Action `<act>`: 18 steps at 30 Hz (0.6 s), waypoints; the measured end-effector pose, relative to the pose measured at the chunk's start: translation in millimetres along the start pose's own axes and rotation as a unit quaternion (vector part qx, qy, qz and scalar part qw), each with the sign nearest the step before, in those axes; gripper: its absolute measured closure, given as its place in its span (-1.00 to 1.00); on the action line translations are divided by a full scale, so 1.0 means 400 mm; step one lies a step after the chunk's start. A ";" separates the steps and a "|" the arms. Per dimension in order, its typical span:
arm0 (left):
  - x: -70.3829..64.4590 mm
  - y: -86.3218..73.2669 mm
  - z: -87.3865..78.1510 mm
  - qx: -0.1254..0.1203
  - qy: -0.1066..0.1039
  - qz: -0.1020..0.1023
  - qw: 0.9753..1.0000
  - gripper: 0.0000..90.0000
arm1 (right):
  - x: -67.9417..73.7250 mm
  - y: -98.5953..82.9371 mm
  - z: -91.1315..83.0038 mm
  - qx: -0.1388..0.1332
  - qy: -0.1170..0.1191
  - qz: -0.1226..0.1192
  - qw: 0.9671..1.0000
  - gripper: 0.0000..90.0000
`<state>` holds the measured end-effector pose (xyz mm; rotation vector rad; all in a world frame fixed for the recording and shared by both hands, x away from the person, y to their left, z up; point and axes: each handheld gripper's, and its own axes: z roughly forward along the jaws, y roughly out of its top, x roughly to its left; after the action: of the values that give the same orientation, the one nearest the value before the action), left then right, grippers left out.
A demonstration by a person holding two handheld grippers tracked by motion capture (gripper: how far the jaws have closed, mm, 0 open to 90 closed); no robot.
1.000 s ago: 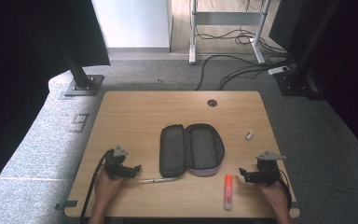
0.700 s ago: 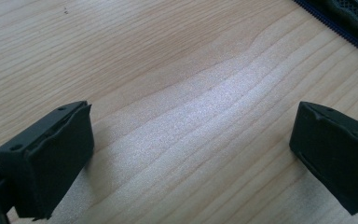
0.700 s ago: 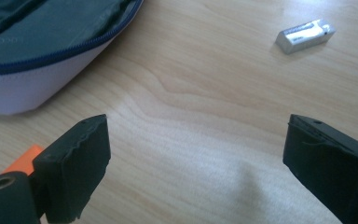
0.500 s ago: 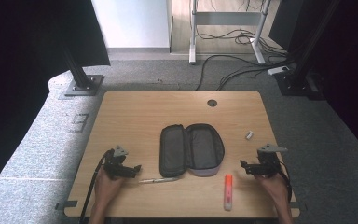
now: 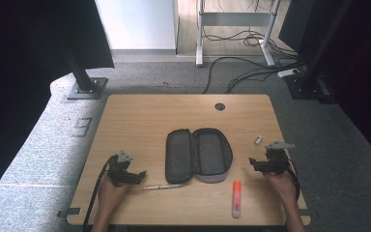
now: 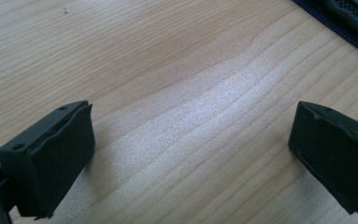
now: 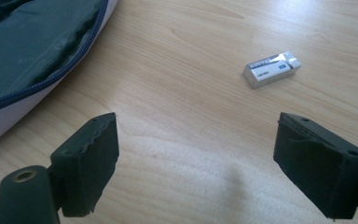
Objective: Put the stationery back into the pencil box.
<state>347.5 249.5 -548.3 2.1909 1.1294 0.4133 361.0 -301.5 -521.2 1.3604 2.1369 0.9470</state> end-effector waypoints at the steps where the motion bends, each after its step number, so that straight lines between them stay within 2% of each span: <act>1: 0.000 0.000 0.000 0.000 0.000 0.000 1.000 -0.99 | -0.002 0.002 0.002 0.001 -0.001 0.001 1.000 -0.70; 18: 0.000 0.000 0.000 0.000 0.000 0.000 1.000 -0.99 | -0.047 0.035 0.045 0.006 -0.005 0.019 1.000 -0.69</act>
<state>347.5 249.5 -548.3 2.1913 1.1294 0.4134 389.6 -308.8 -523.0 1.4128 2.1199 0.9413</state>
